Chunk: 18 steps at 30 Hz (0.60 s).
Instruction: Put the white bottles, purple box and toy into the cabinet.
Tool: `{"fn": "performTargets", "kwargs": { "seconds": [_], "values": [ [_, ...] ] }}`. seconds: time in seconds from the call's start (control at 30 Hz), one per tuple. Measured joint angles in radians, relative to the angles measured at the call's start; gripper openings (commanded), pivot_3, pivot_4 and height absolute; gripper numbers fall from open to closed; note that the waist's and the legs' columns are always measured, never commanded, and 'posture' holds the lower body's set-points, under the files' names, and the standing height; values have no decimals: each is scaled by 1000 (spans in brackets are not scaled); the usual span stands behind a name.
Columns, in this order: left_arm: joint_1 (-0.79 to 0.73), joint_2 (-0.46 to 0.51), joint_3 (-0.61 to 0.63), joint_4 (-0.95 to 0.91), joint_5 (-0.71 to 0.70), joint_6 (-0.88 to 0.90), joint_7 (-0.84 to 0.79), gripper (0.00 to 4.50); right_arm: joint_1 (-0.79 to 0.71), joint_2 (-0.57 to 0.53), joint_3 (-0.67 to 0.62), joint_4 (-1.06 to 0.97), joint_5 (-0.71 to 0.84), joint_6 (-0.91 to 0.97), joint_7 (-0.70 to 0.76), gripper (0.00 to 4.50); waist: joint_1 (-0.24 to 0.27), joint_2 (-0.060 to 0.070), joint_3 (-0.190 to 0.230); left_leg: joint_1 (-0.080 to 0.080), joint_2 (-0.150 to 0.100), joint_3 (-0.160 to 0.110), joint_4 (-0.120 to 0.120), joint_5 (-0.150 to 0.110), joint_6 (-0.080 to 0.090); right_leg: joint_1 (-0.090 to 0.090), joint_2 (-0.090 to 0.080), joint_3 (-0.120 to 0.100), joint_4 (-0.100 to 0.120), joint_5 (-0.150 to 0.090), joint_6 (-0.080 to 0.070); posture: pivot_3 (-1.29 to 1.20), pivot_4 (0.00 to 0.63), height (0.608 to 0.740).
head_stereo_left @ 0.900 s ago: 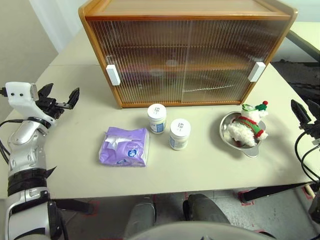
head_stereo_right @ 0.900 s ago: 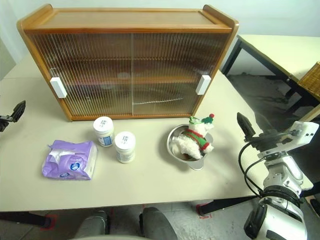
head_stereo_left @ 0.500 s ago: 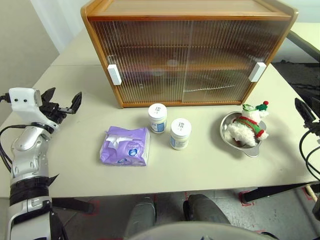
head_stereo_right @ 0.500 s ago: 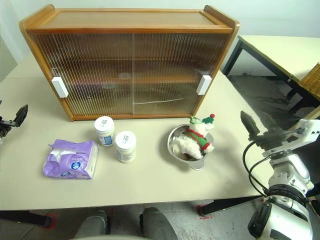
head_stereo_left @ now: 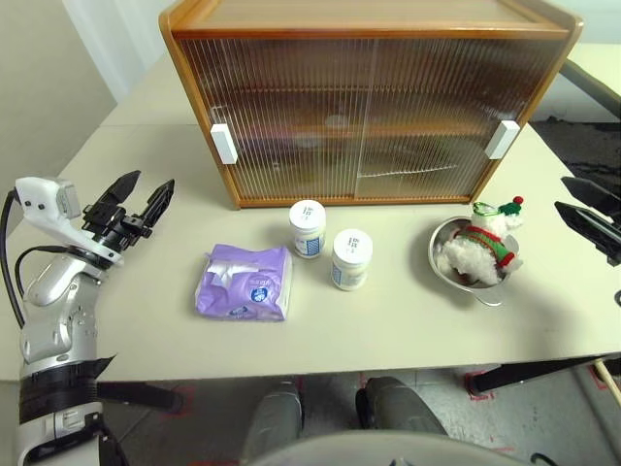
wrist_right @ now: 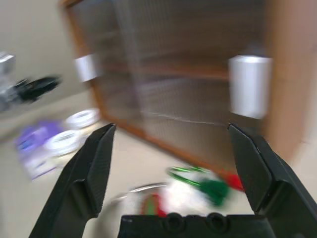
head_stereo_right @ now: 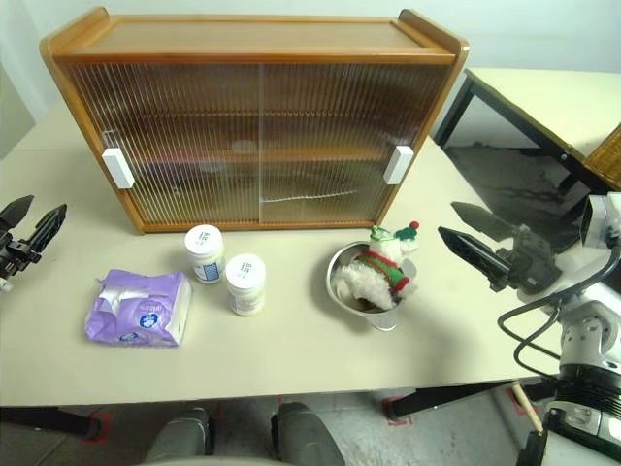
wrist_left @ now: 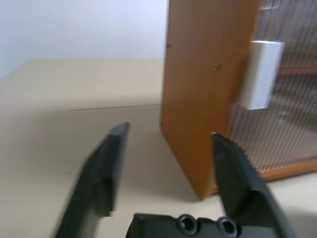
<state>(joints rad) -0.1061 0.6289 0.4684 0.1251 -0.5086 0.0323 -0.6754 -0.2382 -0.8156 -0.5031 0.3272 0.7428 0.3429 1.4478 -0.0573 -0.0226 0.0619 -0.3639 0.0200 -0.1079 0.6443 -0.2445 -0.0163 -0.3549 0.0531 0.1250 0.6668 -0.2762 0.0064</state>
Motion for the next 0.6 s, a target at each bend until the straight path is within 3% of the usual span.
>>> {"fn": "performTargets", "kwargs": {
  "seconds": [0.2, 0.3, 0.6],
  "values": [
    [-20, 31, 0, -27, -1, 34, -9, 12, 29, 67, 55, -212, 11, 46, -84, 4500, -2, -2, 3, -3, 2, -1, 0, 0, 0, -5, 1, 1, 0, 0, -2, -92, 89, 740],
    [-57, 36, -8, -53, 1, 65, 13, 12, 29, 118, 63, -270, 26, 54, -152, 4500, 0, -2, 3, -5, 2, -1, -1, 0, 0, -7, 0, 1, 0, 4, -9, -95, 75, 740],
    [-147, 6, -96, -67, 31, 127, 66, 12, 20, 162, 104, -321, 38, 62, -199, 4500, 0, -2, 2, -12, 2, 1, -1, -1, 1, -14, 1, 1, -1, 4, -8, -102, 63, 740]
  ]
}}
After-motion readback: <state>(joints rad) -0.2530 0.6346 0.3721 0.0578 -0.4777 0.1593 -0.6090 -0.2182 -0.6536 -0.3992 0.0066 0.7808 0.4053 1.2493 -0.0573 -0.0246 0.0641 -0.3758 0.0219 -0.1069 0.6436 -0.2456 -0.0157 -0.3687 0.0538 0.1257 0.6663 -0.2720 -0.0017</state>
